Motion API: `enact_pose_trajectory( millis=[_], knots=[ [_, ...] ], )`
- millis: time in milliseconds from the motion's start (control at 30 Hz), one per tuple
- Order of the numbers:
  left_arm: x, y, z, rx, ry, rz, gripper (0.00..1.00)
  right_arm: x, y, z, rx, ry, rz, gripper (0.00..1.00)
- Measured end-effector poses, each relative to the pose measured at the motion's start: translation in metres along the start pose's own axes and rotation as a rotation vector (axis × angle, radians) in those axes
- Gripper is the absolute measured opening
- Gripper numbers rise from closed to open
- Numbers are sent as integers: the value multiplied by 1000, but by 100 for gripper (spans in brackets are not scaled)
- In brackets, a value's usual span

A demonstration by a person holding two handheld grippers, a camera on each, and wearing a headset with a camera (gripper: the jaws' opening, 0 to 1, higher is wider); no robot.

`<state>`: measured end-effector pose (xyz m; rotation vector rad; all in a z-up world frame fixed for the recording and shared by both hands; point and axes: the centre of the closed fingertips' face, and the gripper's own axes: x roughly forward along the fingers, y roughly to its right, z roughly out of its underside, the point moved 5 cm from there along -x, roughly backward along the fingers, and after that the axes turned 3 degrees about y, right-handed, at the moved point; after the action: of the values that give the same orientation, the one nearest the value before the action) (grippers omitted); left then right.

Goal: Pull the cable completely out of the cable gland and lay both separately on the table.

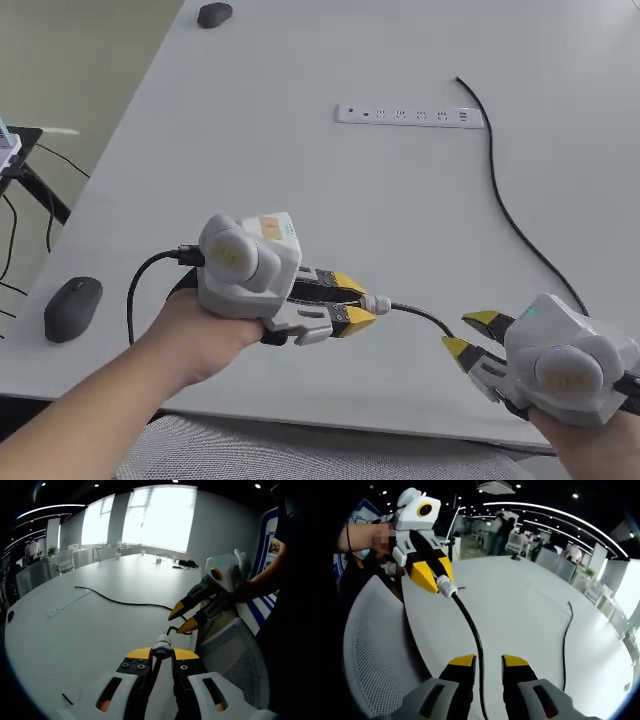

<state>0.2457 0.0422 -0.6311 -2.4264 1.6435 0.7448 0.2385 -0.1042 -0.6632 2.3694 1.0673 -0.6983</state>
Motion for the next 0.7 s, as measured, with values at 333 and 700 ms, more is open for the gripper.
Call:
enact_pose_trajectory(
  millis=[333,700],
  knots=[
    [2,-1,-3,4,4,3,15,4,-11,-44,-129,78,-49,18],
    [3,1,-2,14,1,6,15,16,-25,-54,-278,65,-107,12]
  ],
)
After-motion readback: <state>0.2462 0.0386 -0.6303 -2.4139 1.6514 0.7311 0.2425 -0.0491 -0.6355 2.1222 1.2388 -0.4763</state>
